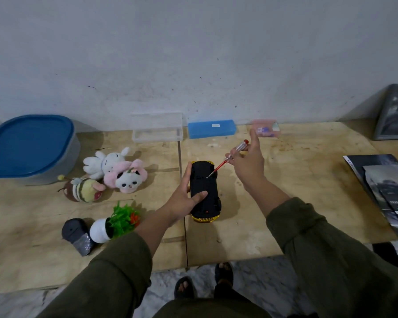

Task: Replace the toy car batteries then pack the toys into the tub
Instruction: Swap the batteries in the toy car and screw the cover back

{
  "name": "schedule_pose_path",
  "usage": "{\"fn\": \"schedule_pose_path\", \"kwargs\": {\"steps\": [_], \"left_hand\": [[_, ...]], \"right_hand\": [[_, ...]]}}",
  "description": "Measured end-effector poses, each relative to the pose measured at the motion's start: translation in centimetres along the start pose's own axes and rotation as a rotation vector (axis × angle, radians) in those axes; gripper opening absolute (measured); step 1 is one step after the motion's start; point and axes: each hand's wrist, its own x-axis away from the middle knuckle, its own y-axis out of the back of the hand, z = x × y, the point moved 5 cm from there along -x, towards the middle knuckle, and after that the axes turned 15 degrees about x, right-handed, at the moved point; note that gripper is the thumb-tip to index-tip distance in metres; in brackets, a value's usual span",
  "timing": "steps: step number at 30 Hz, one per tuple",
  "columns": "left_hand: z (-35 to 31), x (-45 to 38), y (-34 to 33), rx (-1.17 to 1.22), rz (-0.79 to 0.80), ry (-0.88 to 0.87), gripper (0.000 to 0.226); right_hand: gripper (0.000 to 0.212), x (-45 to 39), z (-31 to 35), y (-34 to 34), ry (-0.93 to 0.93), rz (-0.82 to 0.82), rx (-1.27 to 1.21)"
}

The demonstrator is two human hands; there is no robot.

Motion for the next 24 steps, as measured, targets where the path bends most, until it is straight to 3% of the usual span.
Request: {"fn": "schedule_pose_path", "kwargs": {"steps": [24], "left_hand": [[-1.2,-0.4,0.8,-0.042,0.022,-0.032,0.09]], "right_hand": [[0.065,-0.4,1.5,-0.9,0.066,-0.006,0.068]]}}
